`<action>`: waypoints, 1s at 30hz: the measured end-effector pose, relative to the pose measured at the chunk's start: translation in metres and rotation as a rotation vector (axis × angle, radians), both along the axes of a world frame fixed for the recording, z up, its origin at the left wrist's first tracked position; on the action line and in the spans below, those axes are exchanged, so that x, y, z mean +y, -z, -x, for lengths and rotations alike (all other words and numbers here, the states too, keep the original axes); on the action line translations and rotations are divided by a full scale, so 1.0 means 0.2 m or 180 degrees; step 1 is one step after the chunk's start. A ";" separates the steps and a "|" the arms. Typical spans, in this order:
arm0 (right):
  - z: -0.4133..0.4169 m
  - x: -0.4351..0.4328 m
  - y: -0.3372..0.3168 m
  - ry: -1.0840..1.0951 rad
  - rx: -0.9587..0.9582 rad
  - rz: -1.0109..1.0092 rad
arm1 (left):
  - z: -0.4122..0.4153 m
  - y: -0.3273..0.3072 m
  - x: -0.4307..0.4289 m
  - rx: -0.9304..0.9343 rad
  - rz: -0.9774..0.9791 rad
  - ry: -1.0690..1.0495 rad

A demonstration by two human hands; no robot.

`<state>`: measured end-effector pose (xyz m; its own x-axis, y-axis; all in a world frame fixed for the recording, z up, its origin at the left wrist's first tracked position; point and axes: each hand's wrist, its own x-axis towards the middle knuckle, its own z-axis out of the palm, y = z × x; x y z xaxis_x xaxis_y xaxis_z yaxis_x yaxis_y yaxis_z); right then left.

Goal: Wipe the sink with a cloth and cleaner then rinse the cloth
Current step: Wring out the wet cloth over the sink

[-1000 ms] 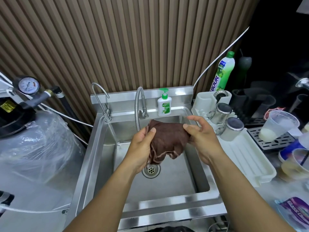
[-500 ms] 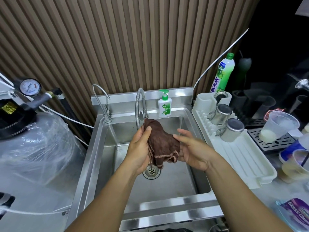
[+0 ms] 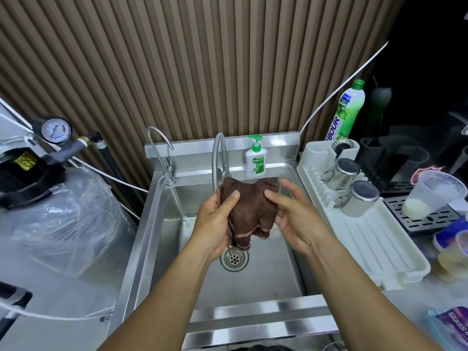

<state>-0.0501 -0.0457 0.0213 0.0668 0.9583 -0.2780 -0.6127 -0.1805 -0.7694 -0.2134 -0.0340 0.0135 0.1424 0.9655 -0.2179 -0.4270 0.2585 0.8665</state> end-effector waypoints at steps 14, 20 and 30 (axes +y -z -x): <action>0.02 -0.01 0.07 -0.0053 -0.0795 0.0299 | 0.05 0.03 -0.01 -0.0280 0.0104 0.0271; -0.02 -0.09 0.08 0.0772 -0.1820 -0.0184 | -0.10 0.11 0.00 0.0183 0.0195 0.0258; -0.45 -0.32 0.23 0.1352 -0.2127 0.0252 | -0.67 0.29 -0.01 0.0224 0.0951 0.0755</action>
<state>0.0406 -0.1094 -0.0251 0.5986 0.7925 -0.1164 -0.0548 -0.1044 -0.9930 -0.0798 -0.0352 -0.0436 0.3288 0.8000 -0.5018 -0.2672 0.5885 0.7631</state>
